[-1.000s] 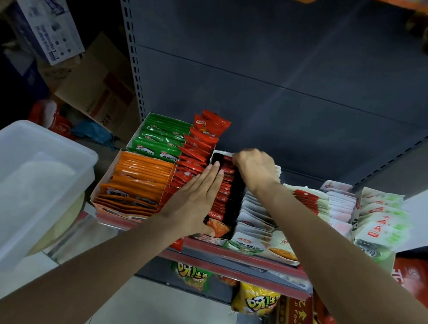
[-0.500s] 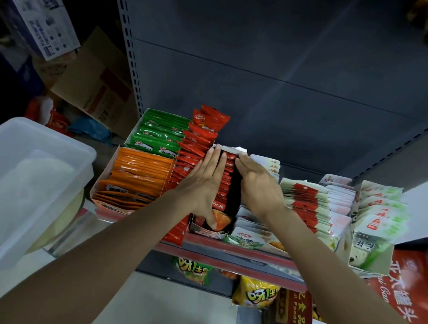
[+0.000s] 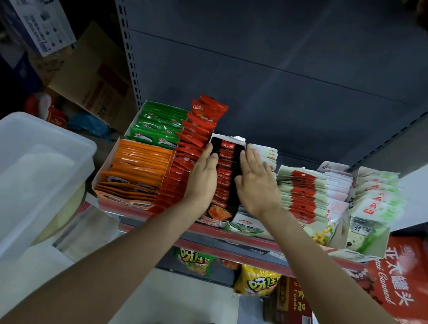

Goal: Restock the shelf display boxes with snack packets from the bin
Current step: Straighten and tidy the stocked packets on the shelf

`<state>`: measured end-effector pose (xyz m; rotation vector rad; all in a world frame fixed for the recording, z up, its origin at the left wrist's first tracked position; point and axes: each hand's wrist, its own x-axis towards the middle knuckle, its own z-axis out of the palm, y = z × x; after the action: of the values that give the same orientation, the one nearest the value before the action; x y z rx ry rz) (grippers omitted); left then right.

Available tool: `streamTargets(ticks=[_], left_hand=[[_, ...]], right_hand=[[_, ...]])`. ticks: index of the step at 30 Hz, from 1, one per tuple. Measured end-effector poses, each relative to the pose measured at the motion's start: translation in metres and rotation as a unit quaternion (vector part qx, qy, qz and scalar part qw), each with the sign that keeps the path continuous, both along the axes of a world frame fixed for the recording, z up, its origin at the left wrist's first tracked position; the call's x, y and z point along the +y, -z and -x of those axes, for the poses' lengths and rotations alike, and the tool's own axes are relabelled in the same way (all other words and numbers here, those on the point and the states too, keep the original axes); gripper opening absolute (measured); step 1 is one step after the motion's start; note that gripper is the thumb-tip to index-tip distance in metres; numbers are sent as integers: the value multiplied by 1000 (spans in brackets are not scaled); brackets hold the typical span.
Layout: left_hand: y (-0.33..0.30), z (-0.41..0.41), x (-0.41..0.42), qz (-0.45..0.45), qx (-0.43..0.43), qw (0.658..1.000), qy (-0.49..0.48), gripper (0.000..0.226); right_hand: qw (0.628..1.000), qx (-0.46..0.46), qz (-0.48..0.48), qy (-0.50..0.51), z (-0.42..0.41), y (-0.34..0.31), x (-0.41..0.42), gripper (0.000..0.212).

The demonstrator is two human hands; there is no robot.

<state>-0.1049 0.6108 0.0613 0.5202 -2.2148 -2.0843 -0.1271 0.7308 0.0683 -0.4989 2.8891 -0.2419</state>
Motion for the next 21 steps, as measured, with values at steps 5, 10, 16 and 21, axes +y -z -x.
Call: streamTargets(ticks=[5, 10, 16, 21], left_hand=[[3, 3, -12, 166, -16, 974, 153, 54], [11, 7, -16, 534, 44, 806, 253, 52], [9, 25, -12, 589, -14, 762, 269, 53], [-8, 13, -19, 532, 54, 813, 232, 50]], right_hand=[[1000, 9, 4, -10, 3, 2, 1, 59], [995, 45, -33, 81, -8, 9, -2, 58], [996, 21, -58, 68, 5, 4, -1, 60], [998, -8, -7, 59, 5, -22, 3, 60]])
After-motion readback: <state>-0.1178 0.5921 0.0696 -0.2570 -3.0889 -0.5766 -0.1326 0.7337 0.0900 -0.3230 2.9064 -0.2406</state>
